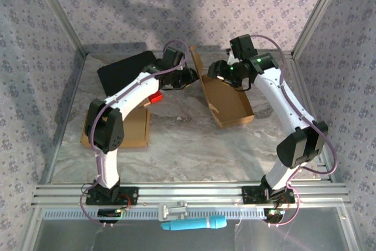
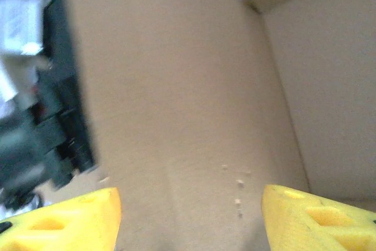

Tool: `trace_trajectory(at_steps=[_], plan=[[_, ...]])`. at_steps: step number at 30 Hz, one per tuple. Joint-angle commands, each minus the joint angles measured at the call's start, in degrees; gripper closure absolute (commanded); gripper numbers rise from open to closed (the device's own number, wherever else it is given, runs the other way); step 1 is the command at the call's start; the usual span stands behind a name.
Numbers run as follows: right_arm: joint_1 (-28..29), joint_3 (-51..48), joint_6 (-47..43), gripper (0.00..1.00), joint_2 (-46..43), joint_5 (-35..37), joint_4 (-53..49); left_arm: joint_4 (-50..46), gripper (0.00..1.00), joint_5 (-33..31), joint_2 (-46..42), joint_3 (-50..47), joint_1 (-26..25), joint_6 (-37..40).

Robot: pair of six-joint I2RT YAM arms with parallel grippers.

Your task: Fold the paper box

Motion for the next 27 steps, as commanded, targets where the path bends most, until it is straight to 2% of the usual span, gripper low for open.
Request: trace_trajectory(at_steps=[1, 10, 19, 23, 27], plan=[[1.4, 4.4, -11.1, 0.34, -0.1, -1.8, -1.5, -1.9, 0.66, 1.4, 1.5, 2.4, 0.1, 1.5], [3.6, 14.5, -15.7, 0.43, 9.7, -2.2, -5.9, -2.3, 0.66, 1.7, 2.3, 3.3, 0.1, 1.6], [6.1, 22.0, -16.3, 0.45, 16.7, 2.5, -11.4, -2.5, 0.66, 1.9, 2.8, 4.3, 0.1, 1.8], [6.1, 22.9, -15.3, 0.55, 18.6, 3.0, -12.3, -2.7, 0.66, 1.9, 3.1, 4.9, 0.2, 1.9], [5.9, 23.8, -13.0, 0.74, 19.1, 4.9, -12.2, -3.0, 0.66, 1.7, 3.0, 5.1, 0.1, 2.1]])
